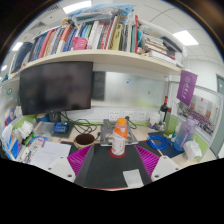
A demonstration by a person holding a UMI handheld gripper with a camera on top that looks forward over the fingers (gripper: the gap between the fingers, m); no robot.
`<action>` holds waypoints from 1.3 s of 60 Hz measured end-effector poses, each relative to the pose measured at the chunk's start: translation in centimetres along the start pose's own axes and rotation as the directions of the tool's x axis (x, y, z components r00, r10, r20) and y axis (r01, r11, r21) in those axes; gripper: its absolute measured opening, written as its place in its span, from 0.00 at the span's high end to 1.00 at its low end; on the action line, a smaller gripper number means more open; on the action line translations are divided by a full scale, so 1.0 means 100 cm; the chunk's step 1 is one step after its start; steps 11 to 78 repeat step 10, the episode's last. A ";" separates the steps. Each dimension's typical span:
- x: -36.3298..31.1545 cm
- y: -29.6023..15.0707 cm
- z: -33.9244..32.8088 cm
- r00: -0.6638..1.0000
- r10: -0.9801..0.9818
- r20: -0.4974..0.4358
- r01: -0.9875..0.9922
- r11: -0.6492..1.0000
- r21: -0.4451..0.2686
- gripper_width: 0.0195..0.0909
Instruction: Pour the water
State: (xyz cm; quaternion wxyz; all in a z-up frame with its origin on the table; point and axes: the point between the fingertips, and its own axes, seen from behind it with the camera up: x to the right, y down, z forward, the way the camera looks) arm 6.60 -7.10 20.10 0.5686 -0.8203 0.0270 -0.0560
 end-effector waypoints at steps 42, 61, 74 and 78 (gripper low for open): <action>0.001 -0.011 -0.005 0.999 0.026 -0.022 -0.025 0.999 0.029 0.14; 0.001 -0.011 -0.005 0.999 0.026 -0.022 -0.025 0.999 0.029 0.14; 0.001 -0.011 -0.005 0.999 0.026 -0.022 -0.025 0.999 0.029 0.14; 0.001 -0.011 -0.005 0.999 0.026 -0.022 -0.025 0.999 0.029 0.14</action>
